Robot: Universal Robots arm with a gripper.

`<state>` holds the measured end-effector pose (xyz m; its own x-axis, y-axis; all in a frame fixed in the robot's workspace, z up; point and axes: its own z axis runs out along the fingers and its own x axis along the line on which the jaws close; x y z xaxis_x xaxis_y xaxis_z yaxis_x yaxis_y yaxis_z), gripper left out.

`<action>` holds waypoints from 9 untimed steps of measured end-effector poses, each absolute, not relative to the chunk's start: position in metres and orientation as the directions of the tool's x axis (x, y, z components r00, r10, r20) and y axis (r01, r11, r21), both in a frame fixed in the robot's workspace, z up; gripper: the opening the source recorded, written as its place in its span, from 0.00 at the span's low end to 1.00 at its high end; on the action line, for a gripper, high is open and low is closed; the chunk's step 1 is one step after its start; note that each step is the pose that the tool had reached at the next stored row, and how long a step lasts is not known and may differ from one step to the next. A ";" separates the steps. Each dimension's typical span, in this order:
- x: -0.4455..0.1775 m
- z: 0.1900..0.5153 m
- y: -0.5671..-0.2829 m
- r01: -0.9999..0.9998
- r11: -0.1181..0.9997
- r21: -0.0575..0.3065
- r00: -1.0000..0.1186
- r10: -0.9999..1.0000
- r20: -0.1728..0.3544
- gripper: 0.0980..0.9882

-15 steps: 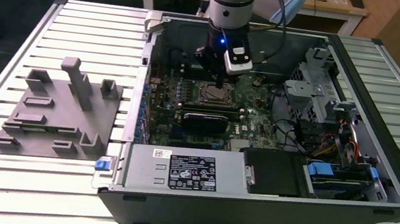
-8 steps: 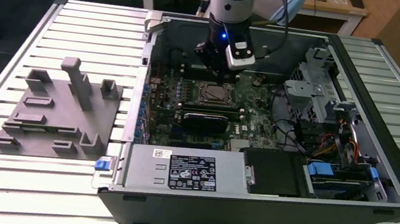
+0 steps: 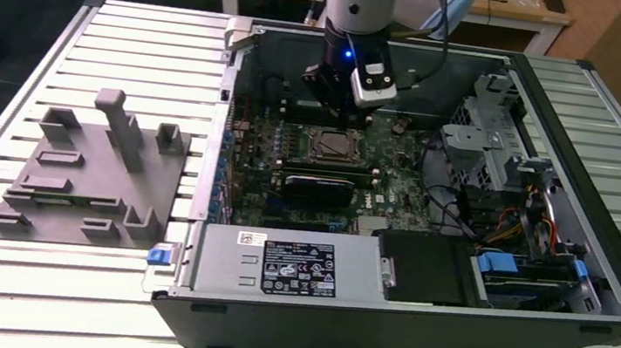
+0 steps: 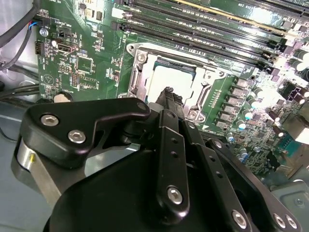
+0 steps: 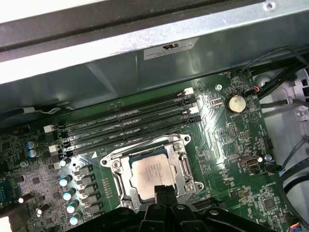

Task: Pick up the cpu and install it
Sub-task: 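Install the second cpu locking lever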

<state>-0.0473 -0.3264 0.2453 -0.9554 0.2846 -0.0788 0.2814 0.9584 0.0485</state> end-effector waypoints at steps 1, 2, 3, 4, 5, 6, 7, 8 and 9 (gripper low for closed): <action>-0.047 0.245 -0.326 0.281 0.958 0.049 -0.955 0.285 -0.079 0.01; -0.047 0.245 -0.326 0.281 0.958 0.049 -0.955 0.284 -0.079 0.01; -0.047 0.245 -0.326 0.281 0.958 0.049 -0.955 0.284 -0.079 0.01; -0.047 0.245 -0.326 0.281 0.958 0.049 -0.955 0.284 -0.079 0.01; -0.047 0.245 -0.327 0.281 0.958 0.048 -0.956 0.284 -0.079 0.01; -0.047 0.245 -0.327 0.281 0.959 0.048 -0.956 0.284 -0.079 0.01; -0.047 0.245 -0.328 0.281 0.958 0.048 -0.956 0.284 -0.079 0.01; -0.047 0.245 -0.328 0.281 0.958 0.049 -0.956 0.284 -0.079 0.01; -0.047 0.245 -0.329 0.281 0.958 0.048 -0.955 0.284 -0.079 0.01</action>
